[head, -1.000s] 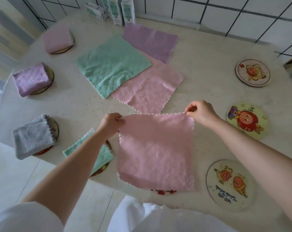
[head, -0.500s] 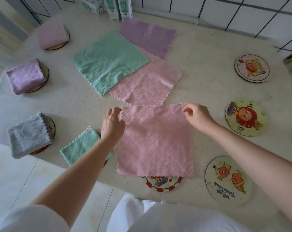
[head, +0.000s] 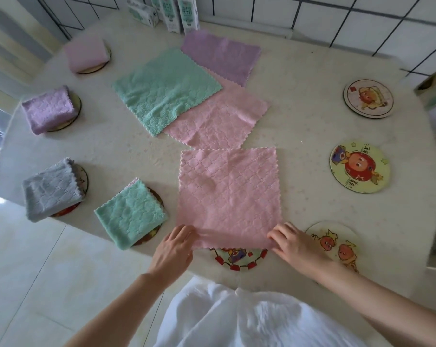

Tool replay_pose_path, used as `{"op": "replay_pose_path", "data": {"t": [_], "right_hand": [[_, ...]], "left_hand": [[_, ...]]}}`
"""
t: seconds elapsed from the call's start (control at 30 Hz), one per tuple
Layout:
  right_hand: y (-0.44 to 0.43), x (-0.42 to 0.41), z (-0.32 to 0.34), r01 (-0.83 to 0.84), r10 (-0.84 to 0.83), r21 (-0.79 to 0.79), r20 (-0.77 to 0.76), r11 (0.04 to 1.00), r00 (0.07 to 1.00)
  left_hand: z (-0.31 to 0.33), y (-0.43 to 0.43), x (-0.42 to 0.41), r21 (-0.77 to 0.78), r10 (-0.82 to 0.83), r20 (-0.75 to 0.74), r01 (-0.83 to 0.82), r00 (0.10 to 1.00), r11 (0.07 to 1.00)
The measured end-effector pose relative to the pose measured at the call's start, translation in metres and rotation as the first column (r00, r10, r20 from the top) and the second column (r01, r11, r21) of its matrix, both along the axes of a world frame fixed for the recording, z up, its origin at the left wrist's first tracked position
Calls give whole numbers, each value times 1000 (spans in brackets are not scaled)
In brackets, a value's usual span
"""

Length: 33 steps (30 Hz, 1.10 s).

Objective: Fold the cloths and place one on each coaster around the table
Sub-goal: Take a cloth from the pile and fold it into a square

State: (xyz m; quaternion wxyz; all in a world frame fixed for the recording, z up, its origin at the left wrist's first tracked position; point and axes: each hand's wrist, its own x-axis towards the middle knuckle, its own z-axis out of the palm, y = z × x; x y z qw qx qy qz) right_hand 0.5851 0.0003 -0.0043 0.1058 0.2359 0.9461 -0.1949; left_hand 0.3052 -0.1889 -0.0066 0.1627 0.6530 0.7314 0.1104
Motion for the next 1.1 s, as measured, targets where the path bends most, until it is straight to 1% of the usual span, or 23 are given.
{"op": "replay_pose_path", "data": {"t": [0.07, 0.17, 0.23, 0.33, 0.4, 0.47, 0.53, 0.67, 0.77, 0.83, 0.9, 1.0, 1.1], "right_hand": [[-2, 0, -1, -14, 15, 52, -12, 999, 1000], [-1, -4, -2, -58, 64, 143, -37, 988, 997], [1, -6, -3, -96, 99, 179, -8, 979, 995], [3, -11, 1, -134, 118, 204, 92, 970, 989], [2, -15, 3, -117, 91, 217, 126, 969, 988], [1, -17, 0, -80, 54, 213, 126, 974, 991], [1, -20, 0, -33, 18, 198, 77, 980, 997], [8, -22, 3, 42, -30, 162, -79, 986, 996], [15, -17, 1, 53, -41, 151, -87, 987, 995], [20, -15, 4, 91, -77, 128, -109, 988, 991], [25, -14, 10, 136, -120, 94, -159, 986, 980], [30, -11, 23, 179, -169, 22, -236, 984, 957], [34, -2, 38, 198, -192, -12, -300, 980, 935]], "left_hand": [[0, -2, -3, 22, 5, -47, -4, 999, 1000], [1, 0, -7, 18, -50, -116, 52, 992, 998], [0, 4, -8, 14, -71, -158, 74, 985, 997], [-3, 12, -9, 28, -66, -176, 72, 982, 997], [-2, 18, -11, 26, -56, -181, 61, 982, 998], [1, 22, -11, 31, -43, -196, 50, 980, 998], [2, 24, -10, 33, -31, -216, 39, 976, 999], [1, 25, -8, 28, 9, -217, -3, 976, 1000], [1, 26, -9, 27, 22, -210, -16, 977, 1000], [3, 24, -12, 21, 54, -189, -50, 981, 999], [7, 22, -16, 20, 109, -150, -107, 983, 994], [18, 22, -20, 51, 170, -45, -168, 984, 984], [36, 21, -21, 124, 156, 36, -160, 987, 979]]}}
